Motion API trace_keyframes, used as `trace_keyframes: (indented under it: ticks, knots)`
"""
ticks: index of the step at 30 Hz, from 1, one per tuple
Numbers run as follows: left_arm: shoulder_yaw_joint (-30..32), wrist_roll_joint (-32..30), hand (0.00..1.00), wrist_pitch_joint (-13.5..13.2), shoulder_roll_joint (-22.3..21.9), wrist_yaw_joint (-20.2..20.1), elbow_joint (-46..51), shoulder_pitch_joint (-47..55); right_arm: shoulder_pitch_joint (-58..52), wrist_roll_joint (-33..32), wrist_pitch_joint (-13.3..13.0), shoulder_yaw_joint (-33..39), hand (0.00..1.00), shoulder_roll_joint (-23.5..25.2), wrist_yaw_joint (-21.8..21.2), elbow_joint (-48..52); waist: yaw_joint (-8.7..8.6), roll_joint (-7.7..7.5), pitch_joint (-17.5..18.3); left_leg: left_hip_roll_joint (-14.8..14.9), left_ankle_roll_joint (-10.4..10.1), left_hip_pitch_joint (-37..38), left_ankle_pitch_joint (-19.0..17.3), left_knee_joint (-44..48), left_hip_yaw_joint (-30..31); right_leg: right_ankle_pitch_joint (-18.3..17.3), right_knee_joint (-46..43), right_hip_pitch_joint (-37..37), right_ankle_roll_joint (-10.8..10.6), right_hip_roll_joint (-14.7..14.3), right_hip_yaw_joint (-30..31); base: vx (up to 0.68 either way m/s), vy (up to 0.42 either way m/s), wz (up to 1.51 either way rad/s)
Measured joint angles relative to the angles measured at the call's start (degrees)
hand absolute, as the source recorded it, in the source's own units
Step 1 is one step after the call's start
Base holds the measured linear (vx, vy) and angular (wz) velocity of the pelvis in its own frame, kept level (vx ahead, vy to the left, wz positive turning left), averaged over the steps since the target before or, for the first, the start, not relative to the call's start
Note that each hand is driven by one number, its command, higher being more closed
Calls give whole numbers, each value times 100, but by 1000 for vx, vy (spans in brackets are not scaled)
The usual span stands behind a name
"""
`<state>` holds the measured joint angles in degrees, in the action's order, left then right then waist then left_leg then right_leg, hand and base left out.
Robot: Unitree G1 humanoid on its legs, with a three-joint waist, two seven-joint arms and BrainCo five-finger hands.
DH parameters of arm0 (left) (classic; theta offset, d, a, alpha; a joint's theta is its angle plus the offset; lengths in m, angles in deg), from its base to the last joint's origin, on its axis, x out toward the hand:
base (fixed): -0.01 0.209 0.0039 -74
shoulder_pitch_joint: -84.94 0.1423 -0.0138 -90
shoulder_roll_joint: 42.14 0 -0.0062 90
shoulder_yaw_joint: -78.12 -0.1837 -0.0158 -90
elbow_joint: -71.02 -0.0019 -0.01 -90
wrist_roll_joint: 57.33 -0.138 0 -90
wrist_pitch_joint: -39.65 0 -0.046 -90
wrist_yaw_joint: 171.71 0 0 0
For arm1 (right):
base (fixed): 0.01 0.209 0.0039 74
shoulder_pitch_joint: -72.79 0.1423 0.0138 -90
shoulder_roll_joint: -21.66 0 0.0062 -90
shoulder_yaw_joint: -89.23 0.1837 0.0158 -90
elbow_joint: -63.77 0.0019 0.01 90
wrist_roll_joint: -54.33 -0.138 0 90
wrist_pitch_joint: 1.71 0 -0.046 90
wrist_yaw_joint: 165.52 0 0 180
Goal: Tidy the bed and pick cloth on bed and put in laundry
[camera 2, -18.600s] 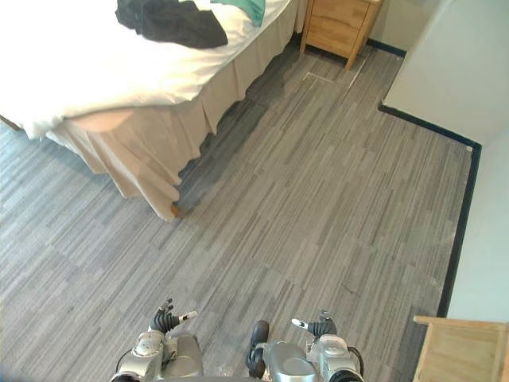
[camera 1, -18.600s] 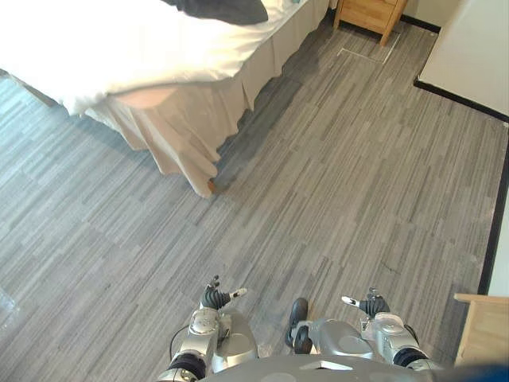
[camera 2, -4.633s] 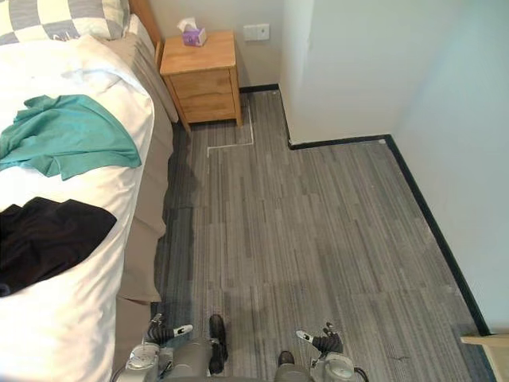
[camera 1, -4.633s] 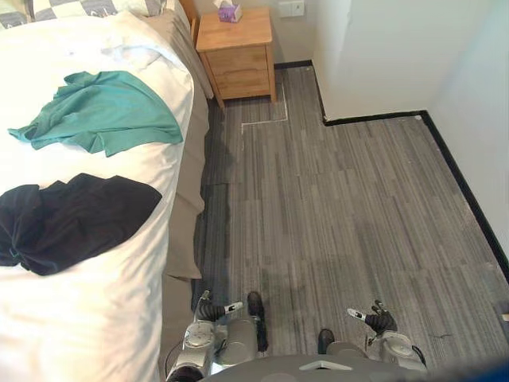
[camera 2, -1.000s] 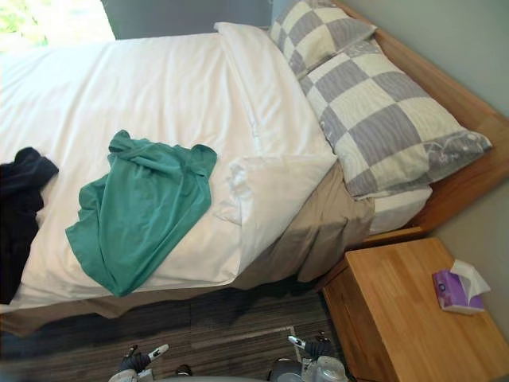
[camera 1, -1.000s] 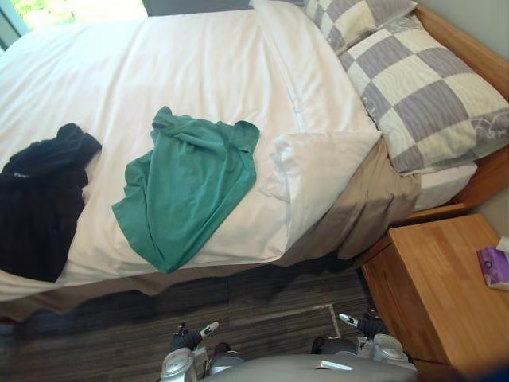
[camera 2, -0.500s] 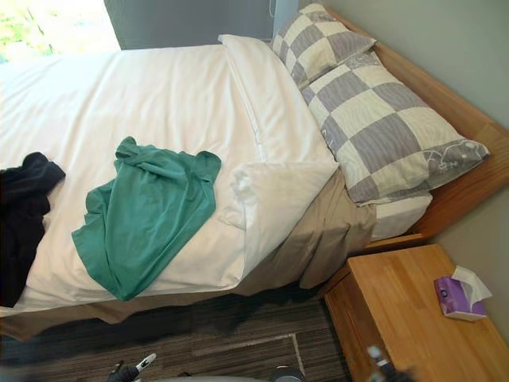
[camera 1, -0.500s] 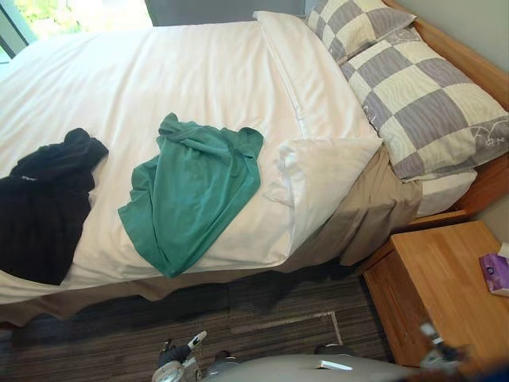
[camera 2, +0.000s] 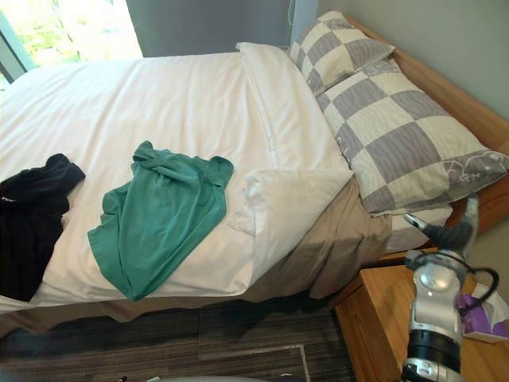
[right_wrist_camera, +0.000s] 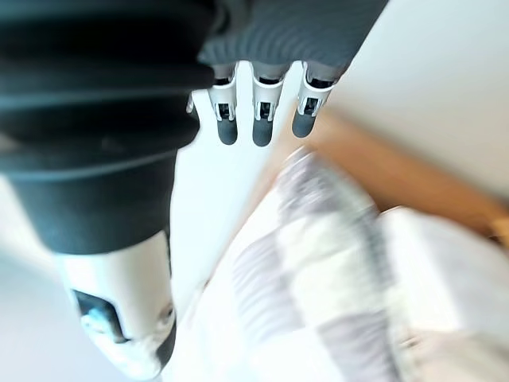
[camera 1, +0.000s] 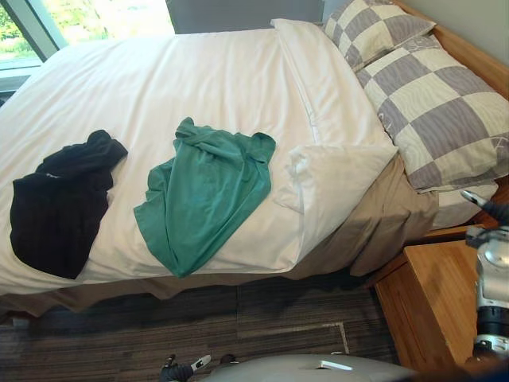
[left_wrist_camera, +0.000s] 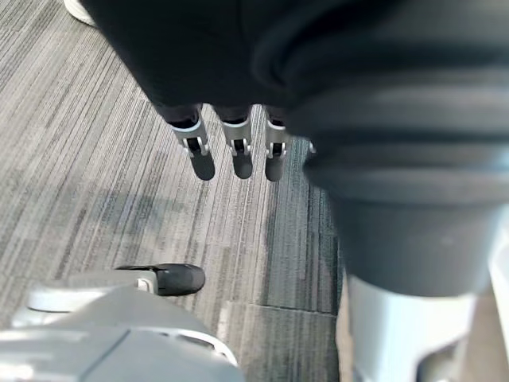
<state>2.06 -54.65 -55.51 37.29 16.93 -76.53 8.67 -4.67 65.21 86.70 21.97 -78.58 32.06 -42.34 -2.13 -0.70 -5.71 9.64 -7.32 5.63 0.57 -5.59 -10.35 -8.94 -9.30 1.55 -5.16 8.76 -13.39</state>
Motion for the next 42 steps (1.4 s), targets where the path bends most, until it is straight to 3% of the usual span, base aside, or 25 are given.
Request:
trace_keyframes:
  ticks: [6, 11, 24, 39, 40, 42]
  knots:
    - [-49, 16, 0, -16, 22, 12, 82, -415, 1128, 197, -4, -904, 0, -492, -112, 434, 14, -99, -709, -66, 48, -618, 89, 312, 198, 17, -352, -565, 34, 111, 74, -89, 13, 14]
    - [-51, 114, 0, -49, 45, 51, 238, -603, 1998, 403, -7, -1665, 0, -869, -136, 445, 140, -38, -1113, -41, 70, -1032, 5, 713, 300, 70, -392, -765, 93, 97, 157, -66, 4, 6]
    - [-60, 130, 0, -184, 366, 110, 281, -1138, 3812, 403, -22, -3020, 0, -1088, -223, 120, 251, -3, -1924, -18, 89, -1721, 3, 1150, 447, 145, -638, -1323, 144, 90, 259, -31, 8, 3]
    - [-503, 296, 0, -298, 563, 145, 35, -1740, 4360, 406, -68, -3854, 0, -1081, -399, -1604, 574, 81, -2079, -37, 125, -2725, 112, 1572, 684, 123, -1151, -2259, 151, 113, 403, -56, 2, 6]
    - [-506, 296, 0, -298, 577, 146, 27, -1748, 4370, 410, -74, -3921, 100, -1080, -425, -1835, 576, 83, -2080, -40, 125, -2781, 142, 1570, 702, 120, -1178, -2311, 152, 116, 391, -39, -10, 12]
    - [-720, 298, 0, -296, 649, 138, -1, -1793, 4414, 495, -139, -3926, 100, -1084, -519, -2396, 577, 102, -2090, -51, 124, -2839, 198, 1551, 781, 120, -1182, -2318, 152, 124, 316, -34, -7, 17]
